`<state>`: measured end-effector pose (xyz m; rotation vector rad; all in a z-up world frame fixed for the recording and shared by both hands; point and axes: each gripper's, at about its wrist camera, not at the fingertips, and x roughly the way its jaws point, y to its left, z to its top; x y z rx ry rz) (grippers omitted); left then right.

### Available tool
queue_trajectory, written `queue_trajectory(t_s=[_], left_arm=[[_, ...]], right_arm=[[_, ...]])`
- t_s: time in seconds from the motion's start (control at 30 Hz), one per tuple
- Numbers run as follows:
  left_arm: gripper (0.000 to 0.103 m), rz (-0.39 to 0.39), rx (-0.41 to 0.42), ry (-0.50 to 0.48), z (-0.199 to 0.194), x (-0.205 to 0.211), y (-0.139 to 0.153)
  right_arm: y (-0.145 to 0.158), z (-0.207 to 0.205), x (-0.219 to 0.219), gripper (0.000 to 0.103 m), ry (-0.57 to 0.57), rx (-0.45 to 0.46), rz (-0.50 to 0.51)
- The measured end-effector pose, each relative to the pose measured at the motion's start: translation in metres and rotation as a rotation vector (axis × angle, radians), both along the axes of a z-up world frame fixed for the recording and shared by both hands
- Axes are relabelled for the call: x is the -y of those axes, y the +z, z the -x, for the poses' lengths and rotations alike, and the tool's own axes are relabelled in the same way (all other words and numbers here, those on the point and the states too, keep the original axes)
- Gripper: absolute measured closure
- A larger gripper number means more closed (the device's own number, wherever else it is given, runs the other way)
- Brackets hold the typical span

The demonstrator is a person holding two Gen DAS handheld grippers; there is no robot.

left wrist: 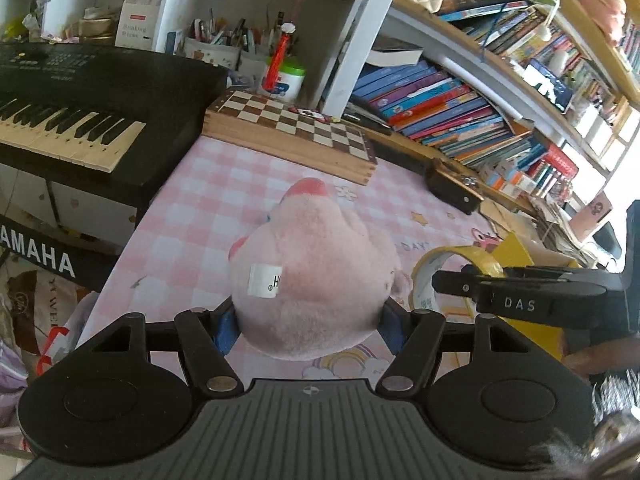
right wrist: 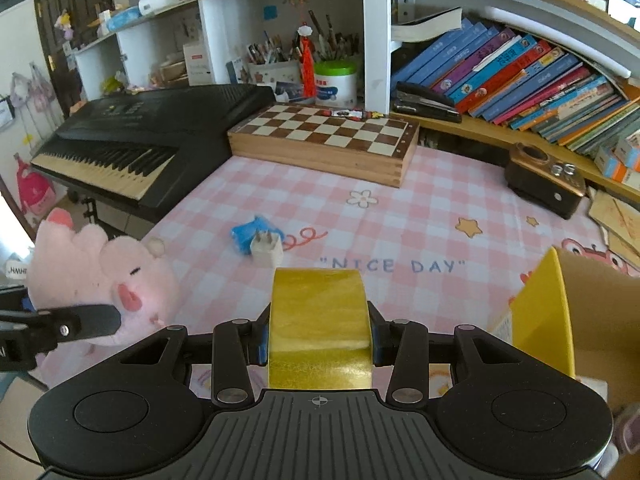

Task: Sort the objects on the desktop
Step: 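Carry the plush pig in the left tool while the right tool carries the tape roll toward the yellow box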

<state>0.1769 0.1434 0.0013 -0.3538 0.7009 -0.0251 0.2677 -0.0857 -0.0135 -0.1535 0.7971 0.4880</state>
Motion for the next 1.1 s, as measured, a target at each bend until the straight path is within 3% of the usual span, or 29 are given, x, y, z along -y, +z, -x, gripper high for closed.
queue_trajectory(t_s=[0.67,1.1], left_arm=[[0.038,-0.008,0.07,-0.039,0.099,-0.008,0.021],[0.038,-0.048,0.099,-0.143,0.156,0.014,0.026]], right_arm=[[0.017,0.112,0.002,0.061,-0.032,-0.006,-0.069],[0.019,0.188,0.015,0.061,-0.07,-0.011,-0.094]])
